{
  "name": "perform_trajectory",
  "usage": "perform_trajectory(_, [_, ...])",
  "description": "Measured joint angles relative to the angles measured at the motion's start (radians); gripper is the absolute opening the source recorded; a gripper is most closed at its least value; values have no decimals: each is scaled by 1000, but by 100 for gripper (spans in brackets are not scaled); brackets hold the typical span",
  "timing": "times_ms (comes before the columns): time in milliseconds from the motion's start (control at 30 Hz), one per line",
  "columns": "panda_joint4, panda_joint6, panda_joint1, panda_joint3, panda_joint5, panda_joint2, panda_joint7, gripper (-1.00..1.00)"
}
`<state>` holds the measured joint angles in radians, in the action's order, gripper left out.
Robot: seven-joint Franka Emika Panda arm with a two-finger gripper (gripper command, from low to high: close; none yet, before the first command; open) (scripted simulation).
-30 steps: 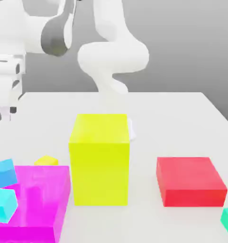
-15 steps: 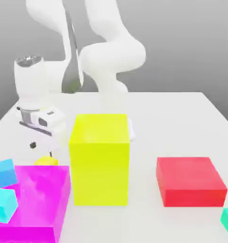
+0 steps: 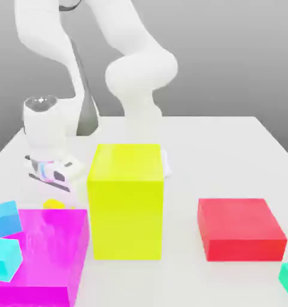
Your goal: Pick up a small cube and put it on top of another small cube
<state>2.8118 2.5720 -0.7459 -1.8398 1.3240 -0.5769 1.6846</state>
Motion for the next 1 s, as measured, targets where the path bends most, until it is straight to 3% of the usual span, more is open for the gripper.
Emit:
perform_trajectory(100, [33,-82,176,197,-89,-34,67,-100])
perform_trajectory(200, [-30,-187,201,257,-194,-53,89,-100])
perform_trajectory(500, [-347,-442,-36,260,-465,-65,46,-100])
perform_trajectory(767, [-621,-552,-327,261,-617,-58,-47,-100])
perform_trajectory(867, [-693,-561,-434,253,-635,-58,-75,-100])
perform_trajectory(1000, [-669,-493,-555,153,-544,-88,-73,-100])
